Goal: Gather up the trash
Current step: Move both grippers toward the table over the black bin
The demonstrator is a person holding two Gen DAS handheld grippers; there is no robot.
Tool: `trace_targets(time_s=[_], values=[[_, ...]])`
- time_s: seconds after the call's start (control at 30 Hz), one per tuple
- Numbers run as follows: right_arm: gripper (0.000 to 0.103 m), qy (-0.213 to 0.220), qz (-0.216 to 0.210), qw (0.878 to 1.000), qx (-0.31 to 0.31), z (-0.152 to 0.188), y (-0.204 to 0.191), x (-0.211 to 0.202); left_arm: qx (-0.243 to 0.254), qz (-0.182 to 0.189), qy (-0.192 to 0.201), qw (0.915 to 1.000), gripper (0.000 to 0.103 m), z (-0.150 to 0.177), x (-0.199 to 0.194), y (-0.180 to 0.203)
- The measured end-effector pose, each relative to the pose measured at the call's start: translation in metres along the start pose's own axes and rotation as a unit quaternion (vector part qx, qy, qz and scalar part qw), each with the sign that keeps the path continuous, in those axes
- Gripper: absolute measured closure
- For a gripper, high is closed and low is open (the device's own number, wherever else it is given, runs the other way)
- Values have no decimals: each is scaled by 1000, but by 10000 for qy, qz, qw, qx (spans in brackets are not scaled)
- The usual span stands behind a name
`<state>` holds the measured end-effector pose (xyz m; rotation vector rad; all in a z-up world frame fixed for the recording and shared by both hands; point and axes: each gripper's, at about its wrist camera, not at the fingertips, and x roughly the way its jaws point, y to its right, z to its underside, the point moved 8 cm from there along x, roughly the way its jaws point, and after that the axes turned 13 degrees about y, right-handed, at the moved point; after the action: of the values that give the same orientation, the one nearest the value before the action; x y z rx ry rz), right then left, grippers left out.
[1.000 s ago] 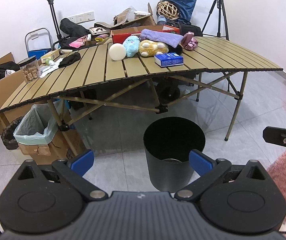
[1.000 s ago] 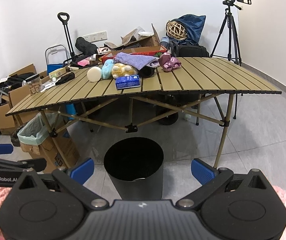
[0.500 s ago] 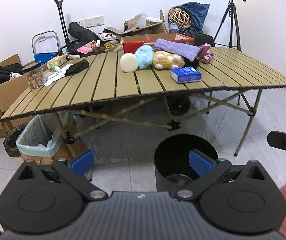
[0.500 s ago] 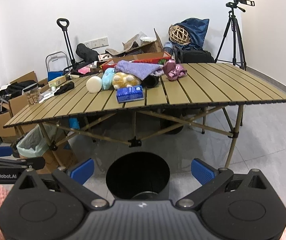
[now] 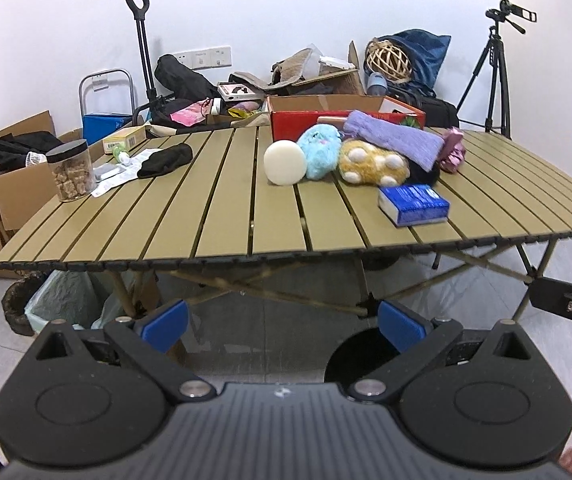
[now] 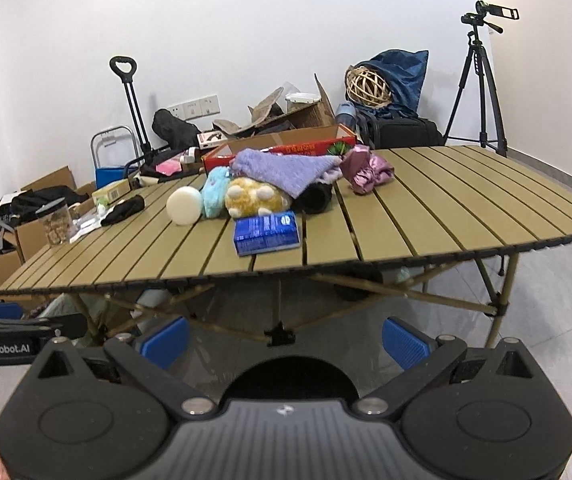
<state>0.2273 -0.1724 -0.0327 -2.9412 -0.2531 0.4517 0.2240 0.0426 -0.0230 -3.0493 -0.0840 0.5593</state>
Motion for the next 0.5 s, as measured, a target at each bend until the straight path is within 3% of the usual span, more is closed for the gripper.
trace_targets(time_s=[0.5], values=[[0,455,-177,9983,-327,-33,-21,99,-319,-331,104,9989,0,-21,82,-20]])
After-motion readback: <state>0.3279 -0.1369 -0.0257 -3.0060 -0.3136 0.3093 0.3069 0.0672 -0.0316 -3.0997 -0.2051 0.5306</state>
